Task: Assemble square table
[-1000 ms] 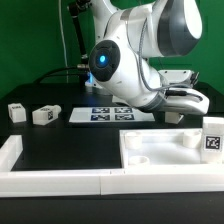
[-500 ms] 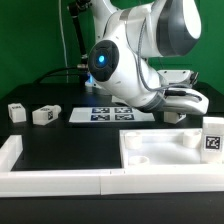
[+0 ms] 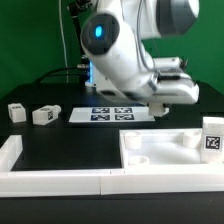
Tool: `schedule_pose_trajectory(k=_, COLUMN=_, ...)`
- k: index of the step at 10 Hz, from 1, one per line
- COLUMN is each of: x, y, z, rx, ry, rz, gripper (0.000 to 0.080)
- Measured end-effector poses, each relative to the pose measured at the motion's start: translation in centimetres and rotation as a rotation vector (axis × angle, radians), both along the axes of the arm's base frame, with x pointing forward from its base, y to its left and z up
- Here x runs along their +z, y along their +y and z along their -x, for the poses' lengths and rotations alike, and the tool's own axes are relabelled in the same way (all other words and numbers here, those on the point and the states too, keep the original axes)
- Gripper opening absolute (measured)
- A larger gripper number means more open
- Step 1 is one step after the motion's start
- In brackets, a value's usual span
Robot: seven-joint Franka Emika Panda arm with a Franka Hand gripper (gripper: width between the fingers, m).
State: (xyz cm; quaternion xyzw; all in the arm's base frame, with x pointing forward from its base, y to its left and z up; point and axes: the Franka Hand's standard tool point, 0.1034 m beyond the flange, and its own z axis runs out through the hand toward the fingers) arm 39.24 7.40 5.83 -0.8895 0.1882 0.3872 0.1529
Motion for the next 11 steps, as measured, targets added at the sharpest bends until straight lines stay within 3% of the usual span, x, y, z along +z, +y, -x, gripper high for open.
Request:
schedule_pose_trajectory(k=1, x=1.9, y=-0.1, z=-1.1, rx=0.021, ry=-0.03, rz=-0.001, gripper=0.0289)
schedule_pose_trajectory(k=2, x=2.9, y=0.0, z=-1.7, rx=0.015, ry=-0.062, rz=0.01, gripper=0.029)
schedule_pose_trajectory(k=4, x=2.6, y=0.0, z=-1.7, rx=-0.018, ry=-0.161, rz=0.067, gripper=0.029)
schedule_pose_trajectory(k=6, x=2.6, y=-0.2, z=-2.5, rx=-0.027, ry=-0.308, rz=0.128, gripper=0.029)
schedule_pose_trajectory(k=7, x=3.2, y=-1.0, z=-3.6, rx=-0.015, ry=-0.368, rz=0.148, gripper=0.029)
schedule_pose_trajectory(k=10, x=8.3, y=-4.4, z=-11.7, rx=0.055, ry=-0.612, rz=0.23, gripper=0.029)
schedule_pose_trajectory(k=11, x=9.3, y=-4.9, z=-13.5, rx=0.061, ry=-0.714, rz=0.263, gripper=0.029)
